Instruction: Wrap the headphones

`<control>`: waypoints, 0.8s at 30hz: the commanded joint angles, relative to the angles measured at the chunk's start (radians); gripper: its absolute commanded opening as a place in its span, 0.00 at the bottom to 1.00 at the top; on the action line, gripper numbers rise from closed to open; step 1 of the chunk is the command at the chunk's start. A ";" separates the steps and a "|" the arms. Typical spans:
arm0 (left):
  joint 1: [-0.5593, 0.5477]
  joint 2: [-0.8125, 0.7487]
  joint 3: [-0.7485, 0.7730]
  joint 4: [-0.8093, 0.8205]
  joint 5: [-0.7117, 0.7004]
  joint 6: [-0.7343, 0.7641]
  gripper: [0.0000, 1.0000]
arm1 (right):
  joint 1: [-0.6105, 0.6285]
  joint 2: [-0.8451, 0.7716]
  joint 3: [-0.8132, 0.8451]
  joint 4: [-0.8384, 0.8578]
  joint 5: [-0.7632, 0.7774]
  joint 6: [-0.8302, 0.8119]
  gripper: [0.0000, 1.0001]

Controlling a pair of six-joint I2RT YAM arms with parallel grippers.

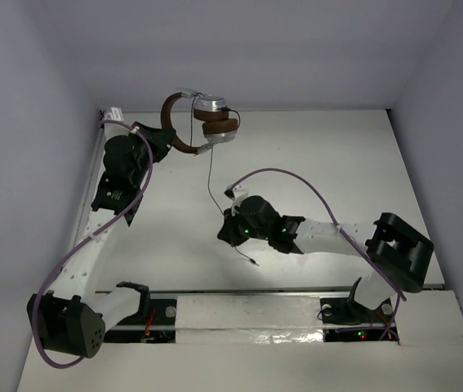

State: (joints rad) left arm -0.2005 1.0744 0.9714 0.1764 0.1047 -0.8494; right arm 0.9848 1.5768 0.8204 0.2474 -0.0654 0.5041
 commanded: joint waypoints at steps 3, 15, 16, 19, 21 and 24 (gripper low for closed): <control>-0.013 -0.034 -0.052 0.121 -0.232 -0.011 0.00 | 0.087 -0.052 0.131 -0.301 0.156 -0.030 0.00; -0.217 0.094 -0.106 0.104 -0.559 0.111 0.00 | 0.233 -0.061 0.422 -0.744 0.236 -0.102 0.00; -0.229 0.108 -0.109 0.103 -0.577 0.119 0.00 | 0.233 -0.076 0.445 -0.758 0.255 -0.101 0.00; -0.255 0.134 -0.128 0.106 -0.597 0.134 0.00 | 0.244 -0.107 0.476 -0.792 0.283 -0.107 0.00; -0.269 0.148 -0.137 0.109 -0.594 0.147 0.00 | 0.244 -0.126 0.496 -0.824 0.318 -0.113 0.00; -0.293 0.170 -0.148 0.106 -0.577 0.154 0.00 | 0.244 -0.133 0.545 -0.867 0.383 -0.136 0.00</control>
State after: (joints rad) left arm -0.4778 1.2526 0.8249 0.1898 -0.4442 -0.7006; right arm 1.2240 1.4754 1.2896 -0.5476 0.2264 0.4057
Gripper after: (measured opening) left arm 0.061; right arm 0.010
